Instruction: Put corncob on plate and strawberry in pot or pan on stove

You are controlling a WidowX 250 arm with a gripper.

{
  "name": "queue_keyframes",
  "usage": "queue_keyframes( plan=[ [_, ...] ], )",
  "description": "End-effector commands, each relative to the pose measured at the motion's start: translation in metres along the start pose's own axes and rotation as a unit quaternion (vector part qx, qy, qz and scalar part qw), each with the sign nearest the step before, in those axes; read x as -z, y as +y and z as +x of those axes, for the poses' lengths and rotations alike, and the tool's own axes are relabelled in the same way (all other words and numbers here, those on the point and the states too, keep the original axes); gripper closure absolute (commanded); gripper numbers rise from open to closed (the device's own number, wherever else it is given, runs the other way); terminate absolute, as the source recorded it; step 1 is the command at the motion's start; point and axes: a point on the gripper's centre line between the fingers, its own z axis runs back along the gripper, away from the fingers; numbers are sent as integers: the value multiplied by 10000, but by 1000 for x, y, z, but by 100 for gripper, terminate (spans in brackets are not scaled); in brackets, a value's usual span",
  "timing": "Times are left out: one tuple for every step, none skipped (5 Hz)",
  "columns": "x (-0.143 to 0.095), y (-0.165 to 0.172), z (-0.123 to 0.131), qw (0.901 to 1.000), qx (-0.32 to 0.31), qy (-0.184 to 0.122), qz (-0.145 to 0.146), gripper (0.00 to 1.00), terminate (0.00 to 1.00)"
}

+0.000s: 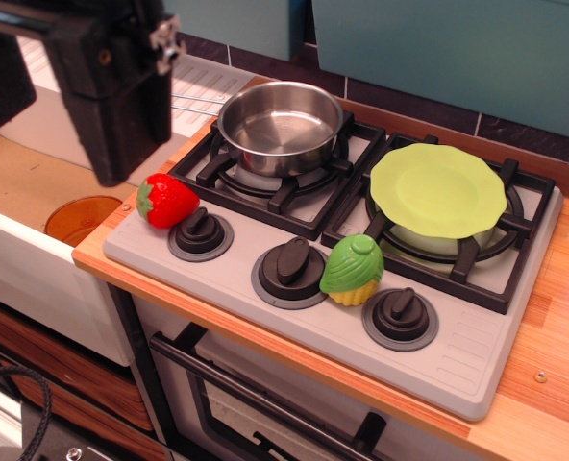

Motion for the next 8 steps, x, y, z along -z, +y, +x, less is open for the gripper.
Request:
queue_keyframes(
  plan=[
    [0, 0, 0, 10000, 0, 0, 0, 0, 0],
    [27, -10, 44, 9999, -95, -87, 79, 0, 0],
    [43, -13, 78, 9997, -222, -88, -35, 0, 0],
    [68, -17, 106, 9996, -222, -163, -14, 0, 0],
    [92, -21, 118, 9989, -238, -375, 168, 0, 0],
    [106, -28, 122, 9980, -320, -472, 255, 0, 0],
    [113, -33, 122, 9975, -325, -555, 274, 0, 0],
    [113, -33, 122, 9975, -325, -555, 274, 0, 0]
  ],
)
